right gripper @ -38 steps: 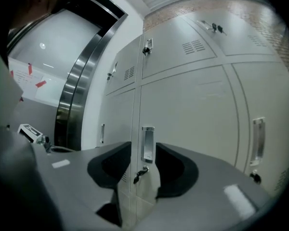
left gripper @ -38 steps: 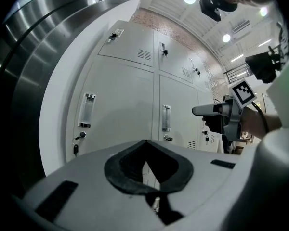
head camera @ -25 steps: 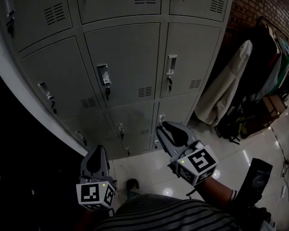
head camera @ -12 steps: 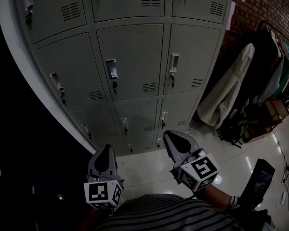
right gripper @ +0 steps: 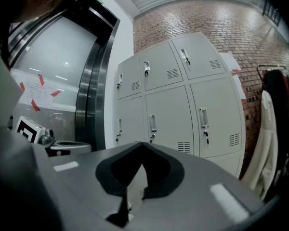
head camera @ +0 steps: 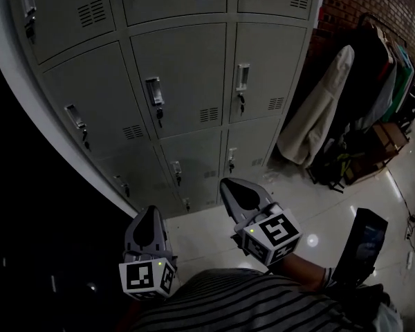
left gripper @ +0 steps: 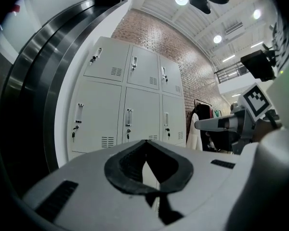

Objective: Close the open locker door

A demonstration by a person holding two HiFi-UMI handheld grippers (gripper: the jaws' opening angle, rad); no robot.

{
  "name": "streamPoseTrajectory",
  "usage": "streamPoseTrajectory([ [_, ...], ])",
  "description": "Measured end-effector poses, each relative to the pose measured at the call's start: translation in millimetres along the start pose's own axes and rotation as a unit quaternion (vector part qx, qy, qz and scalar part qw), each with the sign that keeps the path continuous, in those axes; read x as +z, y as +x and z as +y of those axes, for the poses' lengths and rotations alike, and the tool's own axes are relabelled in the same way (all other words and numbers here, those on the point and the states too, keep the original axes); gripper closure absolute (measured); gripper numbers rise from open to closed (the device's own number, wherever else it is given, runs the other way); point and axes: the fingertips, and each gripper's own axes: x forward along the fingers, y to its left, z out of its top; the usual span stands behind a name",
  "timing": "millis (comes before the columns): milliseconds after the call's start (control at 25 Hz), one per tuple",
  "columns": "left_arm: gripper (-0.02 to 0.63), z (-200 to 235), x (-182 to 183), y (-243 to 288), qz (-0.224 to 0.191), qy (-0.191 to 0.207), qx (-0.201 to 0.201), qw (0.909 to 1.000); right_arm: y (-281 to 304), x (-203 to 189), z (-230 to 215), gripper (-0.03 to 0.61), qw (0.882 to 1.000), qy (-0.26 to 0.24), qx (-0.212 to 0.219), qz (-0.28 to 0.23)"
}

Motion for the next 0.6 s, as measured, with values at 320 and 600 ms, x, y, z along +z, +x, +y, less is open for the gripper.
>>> streamPoseTrajectory([
  [320, 0.609, 1.8, -2.4, -3.8, 0.003, -0.003, -0.009, 0.9999, -2.2, -7.0, 6.7, 0.578, 1.000, 0.005, -0.002, 0.000],
  [600, 0.609, 0.6, -6.6, -7.6, 0.006, -0.005, -0.011, 0.9999, -2.1, -10.6, 13.7, 0.578, 1.000, -0.001, 0.008, 0.008],
])
